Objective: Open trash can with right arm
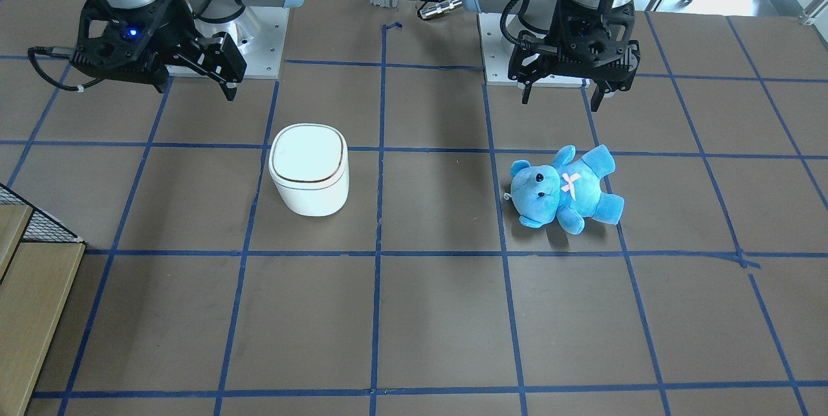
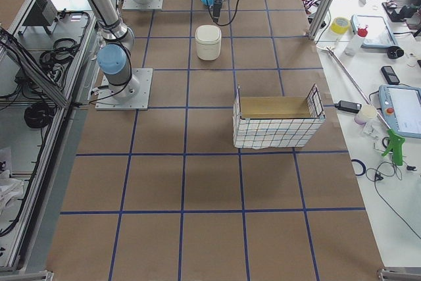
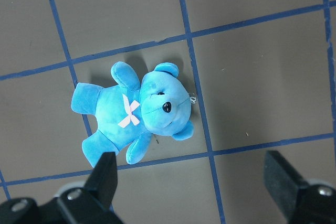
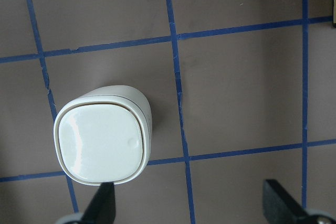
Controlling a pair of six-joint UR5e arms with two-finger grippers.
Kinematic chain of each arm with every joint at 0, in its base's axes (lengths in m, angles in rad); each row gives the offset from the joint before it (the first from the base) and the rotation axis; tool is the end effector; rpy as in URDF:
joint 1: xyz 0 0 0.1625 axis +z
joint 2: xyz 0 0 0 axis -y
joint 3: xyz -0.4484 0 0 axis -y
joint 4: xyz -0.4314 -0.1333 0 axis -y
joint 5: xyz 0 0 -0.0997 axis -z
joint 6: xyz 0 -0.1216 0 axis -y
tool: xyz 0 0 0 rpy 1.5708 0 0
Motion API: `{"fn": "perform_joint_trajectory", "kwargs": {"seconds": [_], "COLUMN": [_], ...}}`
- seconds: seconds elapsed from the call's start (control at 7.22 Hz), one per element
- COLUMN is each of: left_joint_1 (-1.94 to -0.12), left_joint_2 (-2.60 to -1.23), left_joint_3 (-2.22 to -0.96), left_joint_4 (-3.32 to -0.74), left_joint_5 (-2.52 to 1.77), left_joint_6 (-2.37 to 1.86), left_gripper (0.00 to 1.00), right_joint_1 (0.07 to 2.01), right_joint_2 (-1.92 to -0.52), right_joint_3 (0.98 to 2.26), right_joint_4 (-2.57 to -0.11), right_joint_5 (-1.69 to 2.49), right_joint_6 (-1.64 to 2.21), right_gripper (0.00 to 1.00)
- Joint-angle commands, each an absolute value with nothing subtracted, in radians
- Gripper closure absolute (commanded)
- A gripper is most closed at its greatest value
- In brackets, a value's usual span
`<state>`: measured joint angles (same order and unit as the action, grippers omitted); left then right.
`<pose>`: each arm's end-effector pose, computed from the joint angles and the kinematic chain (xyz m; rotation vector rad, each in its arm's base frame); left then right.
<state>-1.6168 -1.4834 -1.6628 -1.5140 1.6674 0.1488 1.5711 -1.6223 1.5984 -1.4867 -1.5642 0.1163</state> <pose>-0.1444 -0.4920 0.4915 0.2920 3.0276 -0.0717 0.1343 -0.5004 0.4932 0.1822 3.1318 0.0949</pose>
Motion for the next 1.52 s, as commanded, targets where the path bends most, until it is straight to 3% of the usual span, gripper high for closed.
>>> {"fn": "perform_joint_trajectory", "kwargs": {"seconds": [0.0,1.38], "left_joint_1": [-1.617,-1.617], "left_joint_2": [-1.483,-1.483], "left_joint_3": [-1.663,-1.663], "left_joint_4": [-1.514,-1.514], "left_joint_5": [1.667,1.667], "left_joint_6": [0.149,0.149], "left_gripper": [0.00,0.00], "right_joint_1": [1.572,1.572], "right_joint_2": [-1.623,-1.623], "right_joint_3": [1.598,1.598], "right_joint_4": [-1.488,-1.448], "right_joint_5": [-1.563,-1.569], "right_joint_6": [0.117,0.121], "right_gripper": [0.00,0.00]}}
